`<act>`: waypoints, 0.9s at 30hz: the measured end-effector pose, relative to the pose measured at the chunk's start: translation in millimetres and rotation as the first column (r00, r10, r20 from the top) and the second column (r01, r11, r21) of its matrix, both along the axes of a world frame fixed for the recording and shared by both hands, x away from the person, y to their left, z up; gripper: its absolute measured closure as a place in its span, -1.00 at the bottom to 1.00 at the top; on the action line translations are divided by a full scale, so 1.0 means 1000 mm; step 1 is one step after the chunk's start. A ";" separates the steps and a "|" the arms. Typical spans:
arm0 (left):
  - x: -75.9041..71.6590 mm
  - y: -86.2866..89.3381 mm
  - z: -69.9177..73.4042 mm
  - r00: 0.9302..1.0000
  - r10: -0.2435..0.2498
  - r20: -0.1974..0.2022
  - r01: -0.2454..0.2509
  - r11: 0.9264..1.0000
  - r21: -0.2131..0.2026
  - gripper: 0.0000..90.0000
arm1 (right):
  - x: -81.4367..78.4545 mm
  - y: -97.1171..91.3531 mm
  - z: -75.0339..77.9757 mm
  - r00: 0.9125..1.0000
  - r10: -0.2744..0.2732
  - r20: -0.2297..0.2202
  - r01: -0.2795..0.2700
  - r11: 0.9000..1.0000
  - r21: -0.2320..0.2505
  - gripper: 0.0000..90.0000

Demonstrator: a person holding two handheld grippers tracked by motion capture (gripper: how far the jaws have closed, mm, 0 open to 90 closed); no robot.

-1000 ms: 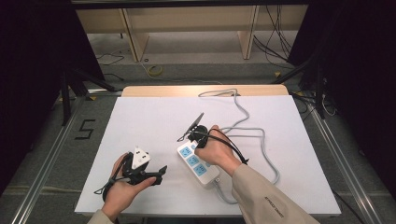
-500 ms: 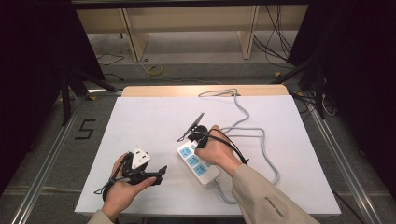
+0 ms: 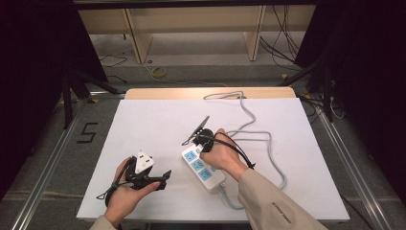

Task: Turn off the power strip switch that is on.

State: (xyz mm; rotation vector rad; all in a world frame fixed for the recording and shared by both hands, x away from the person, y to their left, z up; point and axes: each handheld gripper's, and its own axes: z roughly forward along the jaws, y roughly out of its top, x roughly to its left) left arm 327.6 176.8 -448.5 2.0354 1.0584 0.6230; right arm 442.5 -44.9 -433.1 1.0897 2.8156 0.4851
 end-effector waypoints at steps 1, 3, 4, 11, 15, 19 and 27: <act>0.000 0.000 0.000 1.000 0.001 -0.001 -0.001 1.000 -0.001 -0.61 | 0.000 0.000 0.000 1.000 -0.001 0.001 0.001 1.000 0.003 1.00; 0.000 0.000 0.000 1.000 0.001 0.000 -0.001 1.000 0.000 -0.61 | 0.000 0.000 0.003 1.000 -0.002 -0.014 0.002 1.000 0.028 1.00; 0.000 0.000 0.000 1.000 0.001 0.000 -0.001 1.000 0.000 -0.61 | -0.001 0.001 0.002 1.000 0.003 -0.008 -0.003 1.000 0.027 1.00; 0.000 0.000 0.000 1.000 0.000 0.000 0.000 1.000 0.000 -0.61 | -0.004 0.002 0.005 1.000 0.014 0.020 -0.015 0.999 0.039 1.00; 0.000 0.000 0.000 1.000 -0.001 -0.001 0.001 1.000 0.000 -0.61 | -0.005 0.000 0.009 0.999 0.016 0.034 -0.017 0.998 0.052 1.00; 0.000 0.000 0.000 1.000 0.000 -0.001 0.000 1.000 0.001 -0.61 | -0.006 -0.004 0.011 0.999 0.017 0.050 -0.020 0.998 0.060 1.00; 0.000 0.000 0.000 1.000 0.001 -0.002 -0.001 1.000 0.001 -0.61 | -0.008 -0.015 0.014 0.997 0.018 0.074 -0.025 0.995 0.096 1.00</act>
